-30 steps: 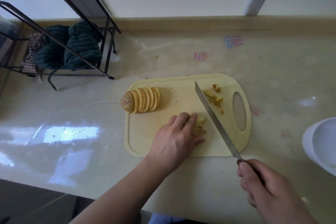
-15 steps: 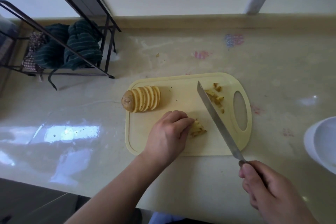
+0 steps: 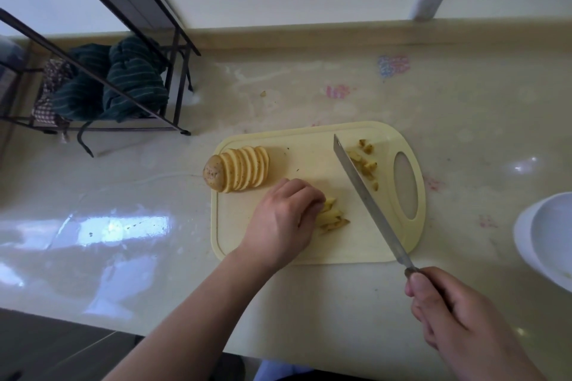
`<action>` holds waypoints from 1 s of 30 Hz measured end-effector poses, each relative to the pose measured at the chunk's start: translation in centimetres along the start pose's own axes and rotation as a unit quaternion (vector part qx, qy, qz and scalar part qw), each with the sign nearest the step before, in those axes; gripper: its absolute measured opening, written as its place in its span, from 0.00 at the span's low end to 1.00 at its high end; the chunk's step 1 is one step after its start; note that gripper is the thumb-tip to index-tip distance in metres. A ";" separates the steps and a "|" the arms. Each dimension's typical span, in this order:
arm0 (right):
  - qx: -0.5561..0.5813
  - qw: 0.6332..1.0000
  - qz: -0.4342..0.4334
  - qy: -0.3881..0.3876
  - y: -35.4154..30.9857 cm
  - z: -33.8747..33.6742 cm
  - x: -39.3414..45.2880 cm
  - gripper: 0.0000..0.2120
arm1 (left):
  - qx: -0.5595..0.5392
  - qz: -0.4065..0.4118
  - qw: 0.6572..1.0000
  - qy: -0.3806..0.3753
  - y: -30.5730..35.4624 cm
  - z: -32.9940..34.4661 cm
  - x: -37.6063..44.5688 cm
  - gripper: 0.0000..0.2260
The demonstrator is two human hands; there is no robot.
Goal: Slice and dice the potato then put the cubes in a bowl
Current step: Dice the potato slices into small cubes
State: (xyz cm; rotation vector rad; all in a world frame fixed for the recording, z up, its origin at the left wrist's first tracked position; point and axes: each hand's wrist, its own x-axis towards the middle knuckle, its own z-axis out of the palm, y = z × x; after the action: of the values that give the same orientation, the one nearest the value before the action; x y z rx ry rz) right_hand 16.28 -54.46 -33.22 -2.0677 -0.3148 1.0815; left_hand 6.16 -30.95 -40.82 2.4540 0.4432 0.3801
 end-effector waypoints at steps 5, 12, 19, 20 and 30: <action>-0.008 1.000 -0.003 -0.003 0.0 0.2 -0.1 0.39 | 0.053 0.086 0.994 -0.045 -0.5 -0.6 -1.1 0.16; -0.010 1.000 0.012 -0.022 0.1 1.6 -1.0 0.39 | 0.095 0.141 0.985 0.034 0.3 0.7 -2.9 0.08; -0.006 1.000 0.006 -0.013 -0.2 1.7 -1.2 0.37 | 0.086 0.099 0.990 0.043 0.6 0.9 -3.0 0.07; -0.016 1.000 0.000 -0.008 -0.1 1.7 -1.2 0.36 | 0.089 0.091 0.991 0.036 0.5 0.8 -2.9 0.10; -0.073 0.997 -0.019 -0.026 -0.9 4.0 -1.7 0.22 | 0.047 0.028 0.999 -0.008 0.3 1.2 -3.0 0.13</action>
State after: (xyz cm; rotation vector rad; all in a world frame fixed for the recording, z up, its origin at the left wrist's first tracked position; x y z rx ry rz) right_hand 12.24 -52.75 -32.94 -2.1548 -0.4691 1.1195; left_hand 3.96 -33.03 -42.08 2.5624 0.3956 0.3708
